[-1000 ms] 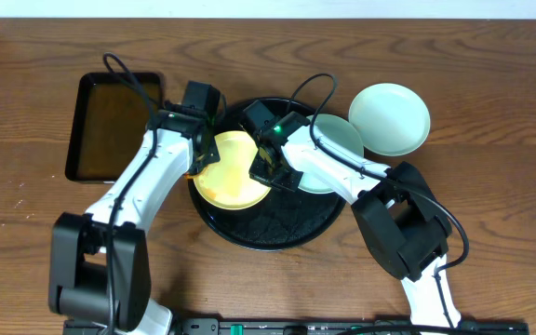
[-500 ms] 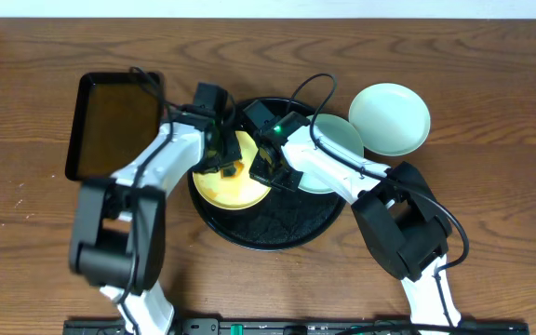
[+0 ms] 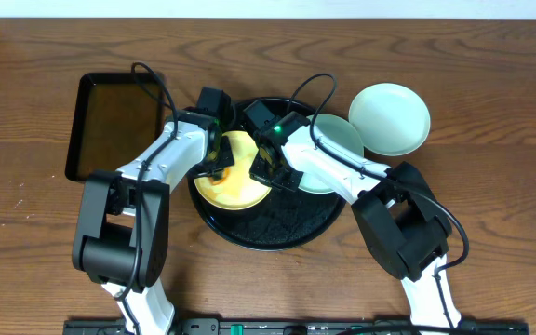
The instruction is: Clean dirty plates on tray and stack at the side
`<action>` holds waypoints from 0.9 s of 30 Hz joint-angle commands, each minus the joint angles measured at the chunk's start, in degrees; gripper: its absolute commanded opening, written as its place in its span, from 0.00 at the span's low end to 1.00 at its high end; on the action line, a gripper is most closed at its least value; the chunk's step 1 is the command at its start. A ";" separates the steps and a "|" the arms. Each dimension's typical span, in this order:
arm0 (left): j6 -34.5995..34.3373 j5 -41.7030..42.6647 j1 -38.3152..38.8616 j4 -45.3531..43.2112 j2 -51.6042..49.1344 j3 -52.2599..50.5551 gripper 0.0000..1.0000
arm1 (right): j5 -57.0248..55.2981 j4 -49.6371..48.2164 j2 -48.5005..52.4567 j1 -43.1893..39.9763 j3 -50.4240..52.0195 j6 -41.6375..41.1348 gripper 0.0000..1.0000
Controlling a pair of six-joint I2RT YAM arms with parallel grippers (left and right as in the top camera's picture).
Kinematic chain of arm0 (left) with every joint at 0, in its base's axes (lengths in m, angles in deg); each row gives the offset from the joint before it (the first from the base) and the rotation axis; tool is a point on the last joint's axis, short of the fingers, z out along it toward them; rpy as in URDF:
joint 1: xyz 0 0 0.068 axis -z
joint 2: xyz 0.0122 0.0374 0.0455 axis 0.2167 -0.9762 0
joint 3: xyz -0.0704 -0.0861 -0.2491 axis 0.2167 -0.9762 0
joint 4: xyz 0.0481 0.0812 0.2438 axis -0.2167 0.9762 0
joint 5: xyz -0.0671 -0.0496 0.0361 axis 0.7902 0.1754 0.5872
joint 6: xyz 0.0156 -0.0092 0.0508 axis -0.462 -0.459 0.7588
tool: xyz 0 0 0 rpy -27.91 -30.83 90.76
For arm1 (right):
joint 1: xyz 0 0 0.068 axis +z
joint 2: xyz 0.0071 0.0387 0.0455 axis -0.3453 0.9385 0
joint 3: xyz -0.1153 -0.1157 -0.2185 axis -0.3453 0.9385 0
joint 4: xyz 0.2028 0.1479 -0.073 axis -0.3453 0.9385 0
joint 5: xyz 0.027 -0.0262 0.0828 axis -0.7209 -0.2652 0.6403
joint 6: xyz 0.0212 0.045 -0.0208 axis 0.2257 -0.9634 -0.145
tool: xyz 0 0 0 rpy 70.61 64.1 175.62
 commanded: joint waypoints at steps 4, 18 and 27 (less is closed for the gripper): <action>0.55 -17.75 -0.81 2.99 2.80 -0.90 0.08 | -2.08 0.79 -0.37 -0.04 0.52 0.22 0.01; 2.69 -14.58 -2.43 -1.95 21.35 -0.31 0.08 | -1.68 0.61 -0.37 -0.04 0.50 2.27 0.01; 7.45 8.79 -17.33 -8.79 20.76 -0.31 0.07 | -1.64 -0.96 -2.51 -0.09 -0.13 13.66 0.01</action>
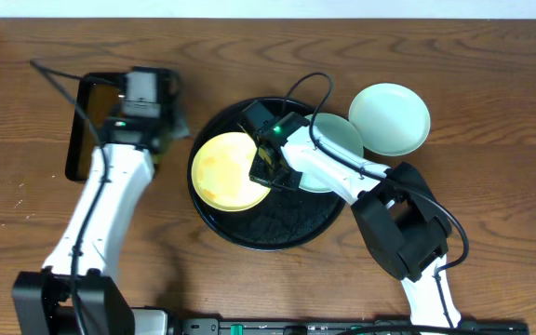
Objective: Clean dirty plates on tray and stack at the side
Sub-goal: 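Move the sponge in the left gripper over the black tray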
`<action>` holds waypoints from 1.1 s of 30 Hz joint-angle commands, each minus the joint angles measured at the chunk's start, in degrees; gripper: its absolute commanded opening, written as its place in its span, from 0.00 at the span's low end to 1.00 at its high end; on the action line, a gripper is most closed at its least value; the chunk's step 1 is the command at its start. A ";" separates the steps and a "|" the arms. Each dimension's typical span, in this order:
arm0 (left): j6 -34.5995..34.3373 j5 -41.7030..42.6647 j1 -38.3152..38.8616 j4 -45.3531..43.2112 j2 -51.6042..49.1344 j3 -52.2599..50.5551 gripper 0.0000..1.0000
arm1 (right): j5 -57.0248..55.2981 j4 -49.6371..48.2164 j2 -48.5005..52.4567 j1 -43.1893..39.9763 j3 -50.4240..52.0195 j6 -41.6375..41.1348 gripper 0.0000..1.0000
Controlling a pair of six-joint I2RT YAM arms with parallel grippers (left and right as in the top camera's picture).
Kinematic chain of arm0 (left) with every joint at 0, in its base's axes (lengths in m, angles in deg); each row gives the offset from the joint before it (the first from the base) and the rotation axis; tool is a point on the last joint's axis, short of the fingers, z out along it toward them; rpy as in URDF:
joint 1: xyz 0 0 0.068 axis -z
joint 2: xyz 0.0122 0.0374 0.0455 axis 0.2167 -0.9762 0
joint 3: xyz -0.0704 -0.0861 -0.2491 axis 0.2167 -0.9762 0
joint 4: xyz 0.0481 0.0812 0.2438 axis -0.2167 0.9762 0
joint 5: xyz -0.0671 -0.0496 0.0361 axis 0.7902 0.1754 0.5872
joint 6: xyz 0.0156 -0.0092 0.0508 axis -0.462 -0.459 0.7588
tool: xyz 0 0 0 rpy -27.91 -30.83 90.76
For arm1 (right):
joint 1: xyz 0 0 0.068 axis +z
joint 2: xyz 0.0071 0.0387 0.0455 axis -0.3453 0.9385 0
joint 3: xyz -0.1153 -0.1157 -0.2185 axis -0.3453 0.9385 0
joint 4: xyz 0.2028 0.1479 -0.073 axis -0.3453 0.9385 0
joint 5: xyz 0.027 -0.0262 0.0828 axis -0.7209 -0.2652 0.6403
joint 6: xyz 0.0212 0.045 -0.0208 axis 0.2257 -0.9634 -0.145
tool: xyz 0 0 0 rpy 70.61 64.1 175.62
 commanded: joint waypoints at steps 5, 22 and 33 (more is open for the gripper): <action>3.17 14.45 -14.16 -4.11 -1.33 0.15 0.07 | -3.52 -0.24 -5.53 -0.26 -1.27 12.90 0.01; 5.40 14.56 -18.05 -5.44 -13.00 -0.26 0.08 | -22.23 -0.90 -20.17 -0.24 -1.49 35.28 0.01; 3.80 14.58 -23.17 -5.55 -13.00 -0.28 0.08 | -38.88 -6.25 -21.16 1.92 -1.49 48.94 0.01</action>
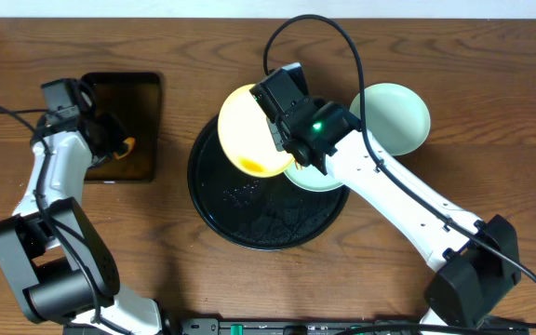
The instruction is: Clean dirty plates on tray and stack at the side
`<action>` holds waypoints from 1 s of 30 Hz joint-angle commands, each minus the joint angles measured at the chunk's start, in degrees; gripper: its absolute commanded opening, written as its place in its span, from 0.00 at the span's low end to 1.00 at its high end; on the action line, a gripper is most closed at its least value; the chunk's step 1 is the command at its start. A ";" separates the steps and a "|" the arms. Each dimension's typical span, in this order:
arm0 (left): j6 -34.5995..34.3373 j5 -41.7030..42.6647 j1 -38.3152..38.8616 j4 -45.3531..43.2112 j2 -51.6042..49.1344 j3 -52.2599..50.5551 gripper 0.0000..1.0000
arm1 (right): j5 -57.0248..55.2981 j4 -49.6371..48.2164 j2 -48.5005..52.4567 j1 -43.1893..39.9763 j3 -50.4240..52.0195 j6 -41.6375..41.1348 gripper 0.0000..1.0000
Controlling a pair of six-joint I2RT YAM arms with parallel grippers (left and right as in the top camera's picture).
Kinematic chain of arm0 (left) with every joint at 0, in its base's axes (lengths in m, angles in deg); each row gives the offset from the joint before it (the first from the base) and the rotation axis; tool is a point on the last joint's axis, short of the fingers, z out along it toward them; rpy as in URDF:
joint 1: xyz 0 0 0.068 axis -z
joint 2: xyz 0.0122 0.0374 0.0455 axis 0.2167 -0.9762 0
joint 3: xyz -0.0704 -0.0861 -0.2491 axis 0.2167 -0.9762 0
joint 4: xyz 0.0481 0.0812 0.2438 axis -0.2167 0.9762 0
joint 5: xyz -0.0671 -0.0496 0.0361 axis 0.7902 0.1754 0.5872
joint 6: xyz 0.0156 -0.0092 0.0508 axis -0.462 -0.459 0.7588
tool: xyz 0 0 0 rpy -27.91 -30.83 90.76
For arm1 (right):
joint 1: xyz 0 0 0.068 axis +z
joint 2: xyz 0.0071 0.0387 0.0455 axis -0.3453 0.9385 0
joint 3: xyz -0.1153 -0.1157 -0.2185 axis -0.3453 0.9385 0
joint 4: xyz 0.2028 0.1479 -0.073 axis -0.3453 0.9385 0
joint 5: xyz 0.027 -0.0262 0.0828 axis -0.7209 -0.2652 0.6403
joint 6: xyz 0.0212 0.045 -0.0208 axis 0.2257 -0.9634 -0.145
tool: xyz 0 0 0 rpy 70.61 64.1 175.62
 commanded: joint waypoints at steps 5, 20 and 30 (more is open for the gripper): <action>-0.92 0.17 -1.44 0.20 0.33 -0.11 0.08 | -20.11 -5.46 -1.09 6.21 -1.22 16.59 0.01; -0.90 0.17 -1.44 0.85 0.33 -0.15 0.08 | -33.48 -15.87 -1.09 17.14 -1.22 42.29 0.01; -0.90 0.17 -1.44 1.07 0.33 -0.15 0.08 | -37.44 -23.41 -1.09 19.21 -1.22 57.48 0.01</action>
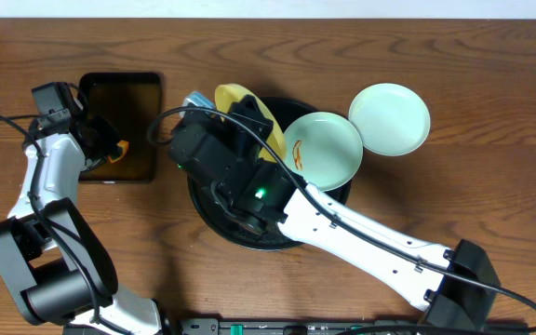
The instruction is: Clean dirty plates on tray and stack at the side
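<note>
A yellow plate (246,104) is held tilted on edge over the back rim of the round black tray (220,221), with my right gripper (223,119) shut on it. One pale green plate (324,151), bearing a small orange-brown mark, rests on the tray's right rim. A second pale green plate (391,115) lies on the table beyond it. My left gripper (106,149) sits at the left edge of the rectangular dark tray (133,107), with a small orange piece (120,147) at its fingertips. Its jaws are too small to read.
My right arm crosses the round tray from the front right and hides much of it. Cables loop off the left arm beyond the rectangular tray. Wooden table surrounds both trays.
My right gripper has moved left with the yellow plate, which now stands more steeply on edge over the tray's back-left rim. The green plate under it is uncovered. The left arm has barely shifted.
Both grippers were on the yellow plate lying in the round tray. Then the left arm was at the rectangular tray while the right stayed at the plate. Then the right held the plate lifted above the tray's back, and now tilted further left.
</note>
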`<action>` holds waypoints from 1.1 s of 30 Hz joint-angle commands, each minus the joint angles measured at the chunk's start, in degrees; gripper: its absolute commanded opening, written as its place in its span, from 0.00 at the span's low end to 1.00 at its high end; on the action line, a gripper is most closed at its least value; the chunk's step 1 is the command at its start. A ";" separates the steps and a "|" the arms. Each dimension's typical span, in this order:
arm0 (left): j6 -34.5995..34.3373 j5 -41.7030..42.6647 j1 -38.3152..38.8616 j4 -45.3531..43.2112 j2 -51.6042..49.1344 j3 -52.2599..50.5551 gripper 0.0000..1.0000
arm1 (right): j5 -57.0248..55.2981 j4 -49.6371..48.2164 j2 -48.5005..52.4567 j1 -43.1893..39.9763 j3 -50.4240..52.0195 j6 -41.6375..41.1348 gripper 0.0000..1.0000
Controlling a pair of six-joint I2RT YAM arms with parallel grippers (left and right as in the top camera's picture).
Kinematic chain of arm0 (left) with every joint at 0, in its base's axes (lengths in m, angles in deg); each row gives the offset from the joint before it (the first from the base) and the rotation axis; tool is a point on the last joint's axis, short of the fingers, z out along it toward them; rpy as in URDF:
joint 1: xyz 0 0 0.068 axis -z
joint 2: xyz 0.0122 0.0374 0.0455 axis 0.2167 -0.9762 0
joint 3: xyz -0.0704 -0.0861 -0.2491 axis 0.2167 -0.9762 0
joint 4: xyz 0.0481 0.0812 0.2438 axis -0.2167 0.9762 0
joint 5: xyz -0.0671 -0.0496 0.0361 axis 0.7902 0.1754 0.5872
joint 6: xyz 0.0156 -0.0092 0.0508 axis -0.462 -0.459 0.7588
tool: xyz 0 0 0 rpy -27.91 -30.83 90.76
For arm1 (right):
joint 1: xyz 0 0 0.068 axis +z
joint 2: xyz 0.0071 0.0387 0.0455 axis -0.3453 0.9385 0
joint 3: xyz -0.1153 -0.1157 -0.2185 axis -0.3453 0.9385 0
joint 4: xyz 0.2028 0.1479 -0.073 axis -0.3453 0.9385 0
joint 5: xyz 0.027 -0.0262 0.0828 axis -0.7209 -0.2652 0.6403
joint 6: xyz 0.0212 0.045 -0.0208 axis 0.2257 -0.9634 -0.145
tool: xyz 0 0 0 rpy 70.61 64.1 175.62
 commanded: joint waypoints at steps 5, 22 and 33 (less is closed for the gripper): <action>-0.55 -0.04 -0.02 0.33 0.33 -0.15 0.08 | -8.92 -10.93 -1.09 1.79 -1.18 15.87 0.01; -0.55 -0.02 -0.02 0.55 0.33 -0.15 0.08 | -1.03 4.81 -1.09 0.13 -1.18 -24.15 0.01; -0.55 0.13 -0.02 0.76 0.33 -0.15 0.08 | 56.46 15.37 -5.97 -17.79 -1.18 -57.77 0.01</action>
